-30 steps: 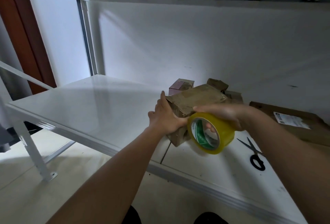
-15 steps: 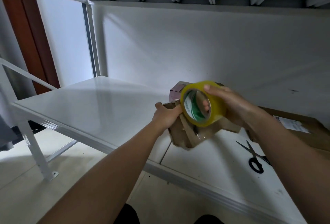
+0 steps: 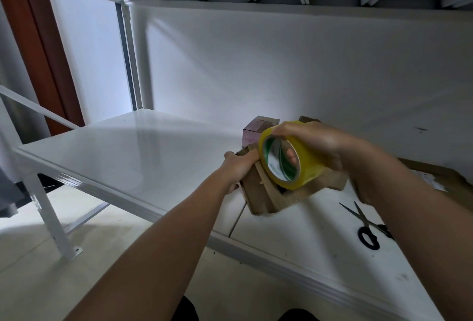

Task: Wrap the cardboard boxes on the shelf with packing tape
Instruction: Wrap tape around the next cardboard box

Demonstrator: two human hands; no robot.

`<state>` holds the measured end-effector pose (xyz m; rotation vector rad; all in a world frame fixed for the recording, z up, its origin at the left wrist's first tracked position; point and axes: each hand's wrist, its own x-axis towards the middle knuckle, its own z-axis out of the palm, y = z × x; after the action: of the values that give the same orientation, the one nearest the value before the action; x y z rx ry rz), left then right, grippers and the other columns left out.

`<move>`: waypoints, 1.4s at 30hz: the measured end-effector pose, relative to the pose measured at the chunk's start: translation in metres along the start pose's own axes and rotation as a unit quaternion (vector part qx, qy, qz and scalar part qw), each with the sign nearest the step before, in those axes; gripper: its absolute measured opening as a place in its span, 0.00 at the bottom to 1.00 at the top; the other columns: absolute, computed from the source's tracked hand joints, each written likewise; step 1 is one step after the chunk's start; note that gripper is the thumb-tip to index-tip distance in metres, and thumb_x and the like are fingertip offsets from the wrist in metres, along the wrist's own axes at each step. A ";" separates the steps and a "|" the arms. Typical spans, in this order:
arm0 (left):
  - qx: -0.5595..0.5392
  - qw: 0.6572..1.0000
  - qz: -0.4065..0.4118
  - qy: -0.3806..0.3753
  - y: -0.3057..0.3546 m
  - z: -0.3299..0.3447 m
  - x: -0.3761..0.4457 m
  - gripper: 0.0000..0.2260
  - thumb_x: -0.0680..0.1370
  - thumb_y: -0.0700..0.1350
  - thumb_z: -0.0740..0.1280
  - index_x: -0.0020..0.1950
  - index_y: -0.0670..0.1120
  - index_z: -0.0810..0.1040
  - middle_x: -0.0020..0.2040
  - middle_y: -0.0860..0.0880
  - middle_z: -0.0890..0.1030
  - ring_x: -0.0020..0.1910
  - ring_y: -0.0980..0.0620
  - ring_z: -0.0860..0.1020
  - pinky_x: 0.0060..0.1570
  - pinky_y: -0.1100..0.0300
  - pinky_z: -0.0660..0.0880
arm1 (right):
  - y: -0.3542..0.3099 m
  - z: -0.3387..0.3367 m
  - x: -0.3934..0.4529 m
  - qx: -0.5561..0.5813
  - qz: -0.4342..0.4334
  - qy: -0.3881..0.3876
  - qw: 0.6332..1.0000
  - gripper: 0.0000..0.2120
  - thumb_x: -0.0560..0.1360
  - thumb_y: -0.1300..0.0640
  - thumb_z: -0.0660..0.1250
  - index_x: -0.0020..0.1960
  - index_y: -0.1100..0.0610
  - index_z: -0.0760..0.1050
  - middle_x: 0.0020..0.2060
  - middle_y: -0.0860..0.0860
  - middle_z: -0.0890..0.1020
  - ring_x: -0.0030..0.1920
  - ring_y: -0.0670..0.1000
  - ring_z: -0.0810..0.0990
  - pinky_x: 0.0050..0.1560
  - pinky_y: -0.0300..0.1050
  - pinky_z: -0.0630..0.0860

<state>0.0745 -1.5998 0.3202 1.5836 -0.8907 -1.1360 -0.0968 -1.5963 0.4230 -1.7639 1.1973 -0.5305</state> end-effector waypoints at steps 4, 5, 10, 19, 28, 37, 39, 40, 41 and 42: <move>-0.041 0.999 -0.020 0.019 -0.005 -0.006 0.001 0.38 0.69 0.65 0.70 0.69 0.45 0.62 0.52 0.47 0.79 0.44 0.53 0.78 0.30 0.62 0.71 | 0.014 0.005 -0.010 -0.120 0.034 -0.024 0.992 0.21 0.68 0.38 0.69 0.50 0.53 0.76 0.39 0.51 0.82 0.36 0.50 0.83 0.35 0.41 0.78; -0.036 0.999 -0.019 0.007 -0.005 -0.006 0.001 0.37 0.69 0.65 0.69 0.69 0.46 0.62 0.52 0.47 0.78 0.44 0.53 0.78 0.30 0.62 0.72 | 0.019 0.005 -0.012 -0.105 0.037 -0.017 0.994 0.18 0.68 0.39 0.69 0.48 0.53 0.77 0.37 0.50 0.82 0.33 0.48 0.82 0.31 0.39 0.77; 0.032 0.998 -0.020 -0.051 0.002 -0.004 -0.001 0.39 0.68 0.68 0.69 0.69 0.48 0.59 0.56 0.48 0.76 0.54 0.50 0.75 0.46 0.54 0.73 | 0.030 0.000 -0.023 -0.070 0.055 -0.042 0.995 0.15 0.70 0.40 0.68 0.47 0.51 0.75 0.40 0.51 0.81 0.34 0.47 0.81 0.30 0.37 0.78; 0.084 0.994 -0.020 -0.069 0.005 -0.011 0.000 0.37 0.68 0.66 0.70 0.68 0.49 0.63 0.57 0.49 0.76 0.56 0.51 0.75 0.51 0.52 0.72 | 0.020 0.006 -0.027 -0.074 0.072 -0.066 0.992 0.16 0.72 0.42 0.67 0.49 0.55 0.77 0.37 0.51 0.82 0.29 0.45 0.82 0.27 0.35 0.75; 0.161 0.967 -0.049 -0.192 0.013 -0.024 0.003 0.15 0.73 0.55 0.69 0.55 0.50 0.75 0.50 0.49 0.78 0.54 0.52 0.76 0.47 0.50 0.73 | 0.019 0.012 -0.021 -0.081 0.076 -0.070 0.991 0.15 0.71 0.42 0.68 0.45 0.54 0.79 0.29 0.48 0.81 0.26 0.44 0.79 0.27 0.34 0.75; 0.181 0.958 -0.048 -0.215 0.015 -0.023 0.003 0.19 0.71 0.57 0.73 0.56 0.54 0.71 0.59 0.48 0.77 0.61 0.50 0.74 0.46 0.51 0.75 | 0.029 0.006 -0.030 -0.055 0.083 -0.068 0.993 0.17 0.71 0.42 0.69 0.49 0.55 0.78 0.31 0.49 0.82 0.28 0.44 0.79 0.28 0.36 0.74; 0.176 0.966 -0.034 -0.187 0.011 -0.021 0.004 0.25 0.69 0.61 0.72 0.58 0.54 0.66 0.59 0.49 0.75 0.60 0.51 0.74 0.44 0.53 0.75 | 0.031 0.004 -0.034 -0.045 0.086 -0.078 0.992 0.18 0.71 0.41 0.68 0.51 0.55 0.78 0.30 0.49 0.82 0.28 0.44 0.80 0.29 0.36 0.75; 0.168 0.971 -0.028 -0.166 0.008 -0.021 0.006 0.30 0.68 0.63 0.72 0.62 0.53 0.63 0.59 0.49 0.75 0.59 0.51 0.74 0.44 0.53 0.74 | 0.032 0.002 -0.036 -0.030 0.086 -0.080 0.993 0.19 0.71 0.41 0.67 0.51 0.55 0.78 0.28 0.48 0.82 0.27 0.44 0.80 0.29 0.36 0.75; 0.159 0.976 -0.021 -0.145 0.005 -0.019 0.007 0.35 0.67 0.65 0.71 0.66 0.52 0.60 0.59 0.49 0.74 0.58 0.52 0.74 0.44 0.54 0.73 | 0.032 -0.001 -0.038 -0.014 0.084 -0.081 0.993 0.19 0.71 0.41 0.67 0.51 0.56 0.78 0.27 0.48 0.81 0.26 0.44 0.79 0.28 0.36 0.75; 0.151 0.980 -0.013 -0.130 0.003 -0.016 0.008 0.38 0.67 0.66 0.71 0.68 0.52 0.58 0.58 0.50 0.74 0.57 0.52 0.74 0.44 0.54 0.72 | 0.031 -0.004 -0.039 -0.004 0.081 -0.078 0.994 0.19 0.71 0.41 0.67 0.50 0.56 0.78 0.26 0.48 0.81 0.26 0.44 0.79 0.28 0.36 0.75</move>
<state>0.0923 -1.6036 0.3231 1.7151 -1.2673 -1.2933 -0.1323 -1.5668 0.4030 -1.6648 1.2196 -0.2878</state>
